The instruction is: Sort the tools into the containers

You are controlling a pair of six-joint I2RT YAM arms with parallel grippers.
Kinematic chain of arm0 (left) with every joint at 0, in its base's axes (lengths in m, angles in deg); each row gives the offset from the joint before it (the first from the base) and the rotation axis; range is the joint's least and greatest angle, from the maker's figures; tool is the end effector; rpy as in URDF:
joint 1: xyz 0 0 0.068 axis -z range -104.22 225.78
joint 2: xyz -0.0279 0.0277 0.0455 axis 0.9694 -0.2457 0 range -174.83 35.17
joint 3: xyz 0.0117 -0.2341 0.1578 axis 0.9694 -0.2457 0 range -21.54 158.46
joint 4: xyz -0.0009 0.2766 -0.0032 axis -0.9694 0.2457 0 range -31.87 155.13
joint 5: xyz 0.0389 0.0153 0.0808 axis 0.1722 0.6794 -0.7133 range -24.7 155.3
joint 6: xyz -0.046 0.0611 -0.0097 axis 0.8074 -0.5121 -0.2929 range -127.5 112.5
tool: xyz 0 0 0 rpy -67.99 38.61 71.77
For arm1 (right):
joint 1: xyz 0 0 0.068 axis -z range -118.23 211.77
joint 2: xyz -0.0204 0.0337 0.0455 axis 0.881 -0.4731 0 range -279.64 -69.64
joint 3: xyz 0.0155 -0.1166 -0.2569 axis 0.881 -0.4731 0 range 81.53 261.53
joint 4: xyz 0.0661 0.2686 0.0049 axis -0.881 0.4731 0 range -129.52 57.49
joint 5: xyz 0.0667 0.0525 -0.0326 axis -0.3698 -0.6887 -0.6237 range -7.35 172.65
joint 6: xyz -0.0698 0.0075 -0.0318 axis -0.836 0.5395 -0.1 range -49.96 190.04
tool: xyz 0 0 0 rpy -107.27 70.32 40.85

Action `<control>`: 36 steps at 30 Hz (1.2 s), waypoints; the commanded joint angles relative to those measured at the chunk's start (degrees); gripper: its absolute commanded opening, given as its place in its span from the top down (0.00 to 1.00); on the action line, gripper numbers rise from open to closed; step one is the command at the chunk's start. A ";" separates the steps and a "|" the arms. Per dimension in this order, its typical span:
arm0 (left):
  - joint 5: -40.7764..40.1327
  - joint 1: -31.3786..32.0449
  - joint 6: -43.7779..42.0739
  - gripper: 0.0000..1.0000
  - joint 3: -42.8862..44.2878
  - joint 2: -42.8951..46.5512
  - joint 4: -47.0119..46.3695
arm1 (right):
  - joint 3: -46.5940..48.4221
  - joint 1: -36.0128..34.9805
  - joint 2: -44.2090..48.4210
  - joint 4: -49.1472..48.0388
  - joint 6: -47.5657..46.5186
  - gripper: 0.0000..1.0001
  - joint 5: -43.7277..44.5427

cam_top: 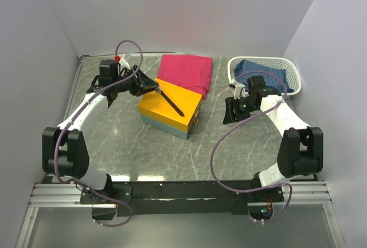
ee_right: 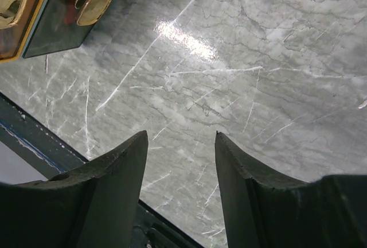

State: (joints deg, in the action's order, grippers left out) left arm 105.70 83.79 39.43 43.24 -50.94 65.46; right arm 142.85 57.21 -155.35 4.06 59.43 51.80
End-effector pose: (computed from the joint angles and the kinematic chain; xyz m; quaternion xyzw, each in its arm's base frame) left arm 0.3656 -0.0945 0.2884 -0.1029 0.8198 -0.4844 0.2877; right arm 0.3074 0.0582 0.2128 -0.1752 0.9312 0.2510 0.1977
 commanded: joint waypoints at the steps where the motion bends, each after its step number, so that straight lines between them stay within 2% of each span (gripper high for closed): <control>1: 0.55 3.15 0.26 0.99 -1.13 -0.47 -0.48 | 0.38 0.60 0.37 -0.42 -0.73 0.42 -0.09; 6: -1.55 3.68 0.87 0.99 -3.07 -0.12 2.15 | 0.64 0.60 -0.24 -0.42 -0.73 0.42 -0.09; 9: -5.85 3.68 0.52 0.99 -3.25 0.67 6.62 | 0.99 0.60 -0.51 -0.24 -0.64 0.42 0.00; 13: -7.27 3.59 0.61 0.98 -4.04 1.29 6.73 | 1.52 0.60 -0.95 -0.42 -0.64 0.42 -0.09; 16: -7.18 3.59 0.61 0.84 -1.77 0.59 5.15 | 1.79 0.60 -1.21 -0.33 -0.64 0.42 -0.09; 20: -6.13 3.24 -2.28 0.74 3.16 0.15 8.48 | 2.93 0.52 -1.30 0.37 -1.25 0.42 0.53; 23: -3.77 2.36 -5.18 0.72 5.01 1.64 8.49 | 3.72 0.60 -1.39 0.29 -1.34 0.42 0.62; 26: -1.82 1.57 -8.34 0.52 6.15 2.95 5.34 | 4.77 0.60 -1.21 0.29 -1.08 0.42 1.49; 27: -2.51 1.48 -9.83 0.40 7.46 3.31 5.24 | 5.12 0.60 -0.69 0.11 -0.90 0.41 2.54; 29: -5.67 1.13 -13.18 0.26 8.35 4.97 4.98 | 6.44 0.86 0.02 0.20 -0.20 0.38 3.95; 30: -7.77 1.13 -14.14 0.09 8.53 5.42 4.54 | 6.88 0.95 0.63 0.20 0.06 0.32 5.17; 31: -8.67 1.13 -18.42 0.04 8.79 5.94 4.62 | 7.84 1.04 0.81 0.02 1.02 0.19 7.62; 32: -10.07 1.13 -20.64 0.04 8.79 7.43 4.45 | 8.46 0.95 0.98 0.46 1.12 0.00 8.87; 36: -17.01 -1.14 -33.28 0.04 7.22 10.60 7.51 | 12.24 1.04 1.60 1.52 0.06 0.00 12.56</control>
State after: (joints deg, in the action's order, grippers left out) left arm 95.73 84.53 21.07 49.09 -45.15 72.63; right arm 150.02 57.73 -156.55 5.02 59.89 59.01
